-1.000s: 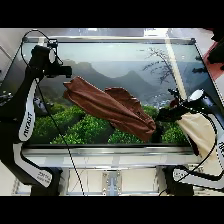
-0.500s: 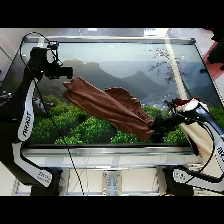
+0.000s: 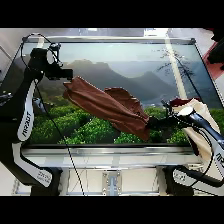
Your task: Fold the shirts.
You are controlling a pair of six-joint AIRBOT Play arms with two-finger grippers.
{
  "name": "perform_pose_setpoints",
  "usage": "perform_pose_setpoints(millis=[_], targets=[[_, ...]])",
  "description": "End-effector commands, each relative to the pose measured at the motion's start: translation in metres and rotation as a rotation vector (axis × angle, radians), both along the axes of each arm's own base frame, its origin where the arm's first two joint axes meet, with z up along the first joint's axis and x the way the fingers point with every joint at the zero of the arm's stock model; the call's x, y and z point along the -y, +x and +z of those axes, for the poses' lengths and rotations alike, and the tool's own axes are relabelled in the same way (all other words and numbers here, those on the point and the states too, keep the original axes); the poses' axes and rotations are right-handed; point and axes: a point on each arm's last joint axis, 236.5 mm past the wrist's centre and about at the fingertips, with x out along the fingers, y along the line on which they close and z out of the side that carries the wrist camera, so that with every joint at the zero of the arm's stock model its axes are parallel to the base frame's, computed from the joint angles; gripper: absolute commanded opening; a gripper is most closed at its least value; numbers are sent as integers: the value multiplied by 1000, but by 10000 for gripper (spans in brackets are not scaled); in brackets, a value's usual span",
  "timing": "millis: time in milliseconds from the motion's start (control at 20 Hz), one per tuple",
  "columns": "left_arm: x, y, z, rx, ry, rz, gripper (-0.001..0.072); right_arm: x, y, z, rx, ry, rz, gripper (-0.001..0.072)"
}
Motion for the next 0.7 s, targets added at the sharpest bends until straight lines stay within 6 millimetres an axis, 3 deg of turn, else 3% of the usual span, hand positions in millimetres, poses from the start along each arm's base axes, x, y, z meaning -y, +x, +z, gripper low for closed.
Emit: perform_pose_setpoints(millis=[0, 150, 250, 400, 550, 650], targets=[[-12, -7, -29, -35, -28, 92, 699, -3, 11, 26, 105, 8, -12, 28], [-28, -24, -75, -103, -183, 343, 698, 8, 24, 51, 213, -50, -35, 27], [-29, -28, -91, -131, -364, 496, 698, 15, 34, 71, 282, -91, -41, 28], [-35, -14, -85, -111, -635, 657, 698, 20, 54, 97, 368, -111, -47, 28], [-58, -29, -91, -175, -675, 684, 698, 23, 73, 117, 436, -111, -77, 28], [-62, -38, -101, -218, -669, 659, 698, 24, 81, 126, 469, -114, -90, 28]])
